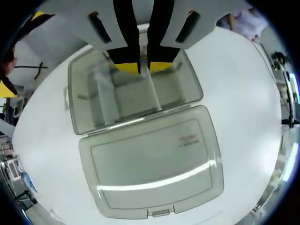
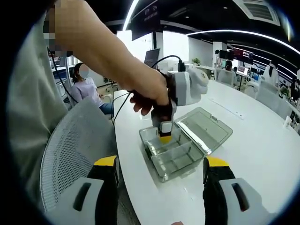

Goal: Insert the divider into the dual guide fixture by aligning both edges with the guide slots and pushing it downward to the bottom, including one-sided entry, uneven engagement, binding, and posture correction.

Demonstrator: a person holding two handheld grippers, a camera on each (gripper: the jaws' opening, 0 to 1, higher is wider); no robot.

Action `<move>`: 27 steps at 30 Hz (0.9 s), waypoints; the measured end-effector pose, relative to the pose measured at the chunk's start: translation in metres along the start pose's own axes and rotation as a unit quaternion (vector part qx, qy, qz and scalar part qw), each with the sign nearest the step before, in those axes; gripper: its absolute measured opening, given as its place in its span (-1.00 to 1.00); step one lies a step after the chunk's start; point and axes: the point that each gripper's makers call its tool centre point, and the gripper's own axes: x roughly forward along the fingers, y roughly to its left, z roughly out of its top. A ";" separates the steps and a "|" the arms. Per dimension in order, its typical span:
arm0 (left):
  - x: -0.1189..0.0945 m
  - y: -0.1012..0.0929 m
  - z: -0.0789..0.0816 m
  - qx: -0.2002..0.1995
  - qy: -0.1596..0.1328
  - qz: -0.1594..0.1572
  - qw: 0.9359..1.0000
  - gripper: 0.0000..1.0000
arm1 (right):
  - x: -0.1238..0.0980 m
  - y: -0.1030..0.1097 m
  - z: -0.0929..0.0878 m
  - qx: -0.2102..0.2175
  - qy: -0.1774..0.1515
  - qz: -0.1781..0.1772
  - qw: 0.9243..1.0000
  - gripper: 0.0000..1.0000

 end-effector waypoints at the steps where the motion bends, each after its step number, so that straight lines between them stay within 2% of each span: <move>1: 0.000 0.000 0.000 0.000 0.000 0.001 1.000 -0.98 | 0.000 0.000 0.000 0.000 0.001 0.000 1.000 0.41; 15: 0.005 0.002 -0.001 -0.002 -0.010 -0.006 1.000 -0.96 | 0.000 -0.001 -0.002 0.003 0.000 0.000 1.000 0.41; 22: 0.005 0.000 0.001 -0.002 -0.039 -0.032 0.999 -0.92 | 0.000 -0.001 -0.002 0.004 -0.001 -0.001 1.000 0.42; 27: 0.005 -0.001 0.004 0.002 -0.052 -0.039 0.998 -0.88 | 0.001 0.000 -0.001 0.006 -0.002 0.000 1.000 0.42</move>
